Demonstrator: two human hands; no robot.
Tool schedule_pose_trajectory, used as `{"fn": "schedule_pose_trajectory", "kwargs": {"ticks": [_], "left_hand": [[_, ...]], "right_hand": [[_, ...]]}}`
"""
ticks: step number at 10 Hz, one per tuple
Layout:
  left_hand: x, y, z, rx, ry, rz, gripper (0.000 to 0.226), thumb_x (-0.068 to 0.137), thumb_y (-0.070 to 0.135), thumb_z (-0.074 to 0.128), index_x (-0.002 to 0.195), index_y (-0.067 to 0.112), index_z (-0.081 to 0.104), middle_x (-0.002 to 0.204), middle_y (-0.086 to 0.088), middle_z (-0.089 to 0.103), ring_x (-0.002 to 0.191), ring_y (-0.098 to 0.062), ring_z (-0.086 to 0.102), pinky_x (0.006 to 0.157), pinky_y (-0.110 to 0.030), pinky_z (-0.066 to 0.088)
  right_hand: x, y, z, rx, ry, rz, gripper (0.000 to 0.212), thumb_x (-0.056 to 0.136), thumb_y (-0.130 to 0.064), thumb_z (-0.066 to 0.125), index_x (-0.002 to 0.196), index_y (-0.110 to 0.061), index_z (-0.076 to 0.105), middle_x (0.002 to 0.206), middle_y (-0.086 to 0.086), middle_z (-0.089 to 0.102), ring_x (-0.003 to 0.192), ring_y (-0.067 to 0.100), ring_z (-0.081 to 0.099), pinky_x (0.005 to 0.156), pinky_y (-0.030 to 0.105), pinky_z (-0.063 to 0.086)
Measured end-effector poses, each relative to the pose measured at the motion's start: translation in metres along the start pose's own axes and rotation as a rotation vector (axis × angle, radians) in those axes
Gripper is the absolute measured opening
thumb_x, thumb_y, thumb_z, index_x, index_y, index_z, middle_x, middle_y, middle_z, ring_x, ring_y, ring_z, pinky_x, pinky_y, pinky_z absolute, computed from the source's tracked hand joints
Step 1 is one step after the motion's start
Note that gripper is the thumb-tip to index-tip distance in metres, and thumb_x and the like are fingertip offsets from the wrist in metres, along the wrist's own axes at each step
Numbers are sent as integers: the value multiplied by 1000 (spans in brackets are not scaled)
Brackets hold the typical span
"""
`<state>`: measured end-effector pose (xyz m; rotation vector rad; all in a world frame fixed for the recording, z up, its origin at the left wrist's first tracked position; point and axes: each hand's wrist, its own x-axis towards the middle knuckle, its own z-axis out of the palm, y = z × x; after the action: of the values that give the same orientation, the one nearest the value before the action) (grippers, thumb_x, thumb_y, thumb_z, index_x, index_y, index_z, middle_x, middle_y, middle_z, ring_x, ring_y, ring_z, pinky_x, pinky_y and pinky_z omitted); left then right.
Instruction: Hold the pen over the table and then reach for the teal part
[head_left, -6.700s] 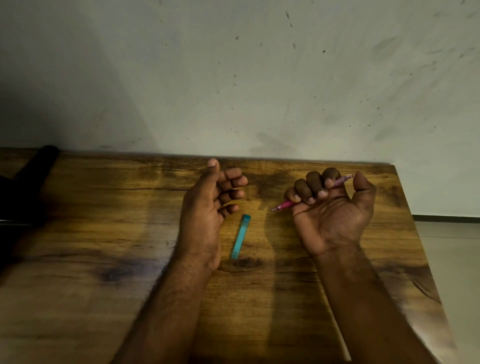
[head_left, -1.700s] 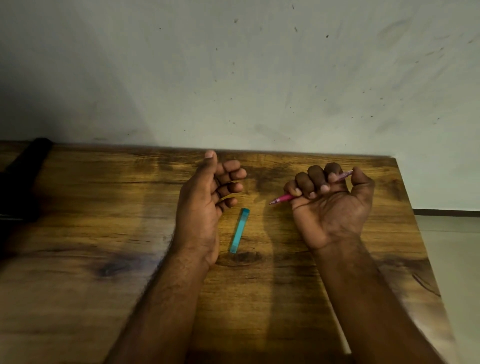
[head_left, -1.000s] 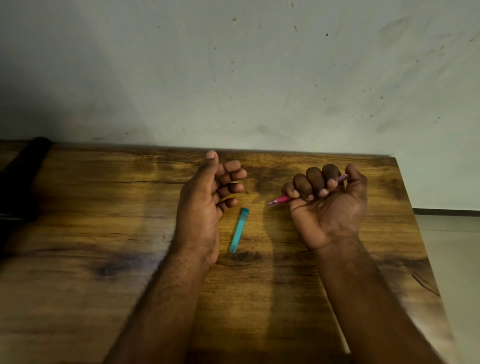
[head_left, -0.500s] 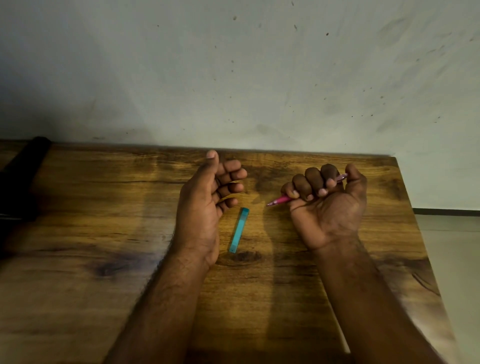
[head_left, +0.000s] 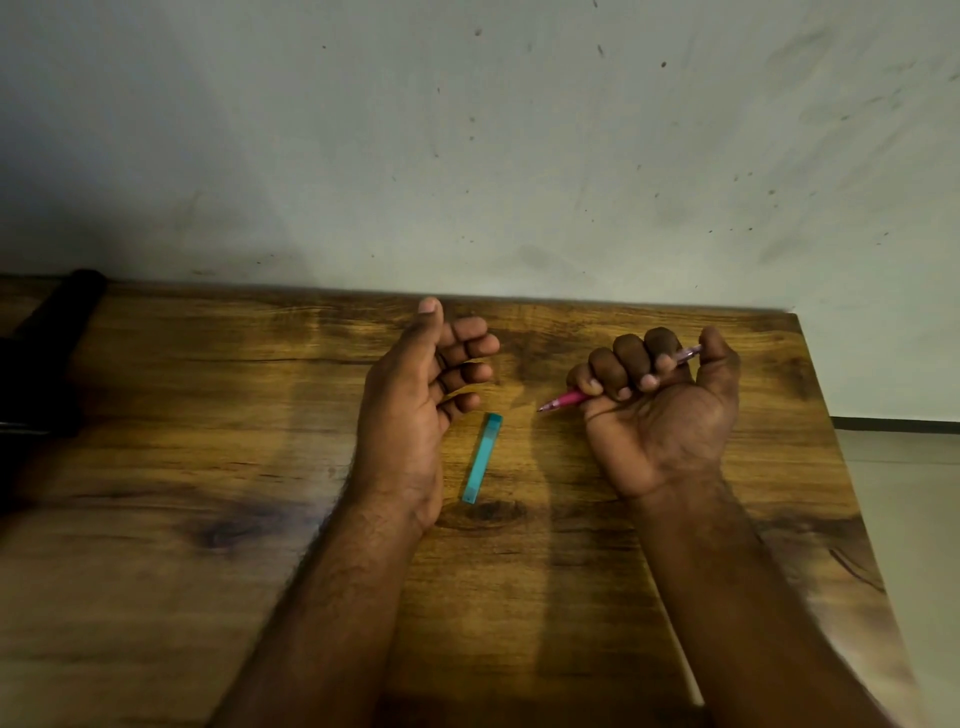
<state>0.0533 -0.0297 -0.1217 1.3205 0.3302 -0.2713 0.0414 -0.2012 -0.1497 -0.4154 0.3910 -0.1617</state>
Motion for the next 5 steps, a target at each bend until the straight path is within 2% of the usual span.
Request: {"fn": "schedule_pose_trajectory", "kwargs": {"ticks": [5], "left_hand": [[0,0,-1,-3,-1,-1,45,102,54,45,102,22,77,101,-2,81,87,-13,70,78,-34,51]], "right_hand": [[-4,-1,7,-117,-91,-65,50,99,-46,28,60,-16,39,53,-1,26,54,16,21,56,32,28]]}}
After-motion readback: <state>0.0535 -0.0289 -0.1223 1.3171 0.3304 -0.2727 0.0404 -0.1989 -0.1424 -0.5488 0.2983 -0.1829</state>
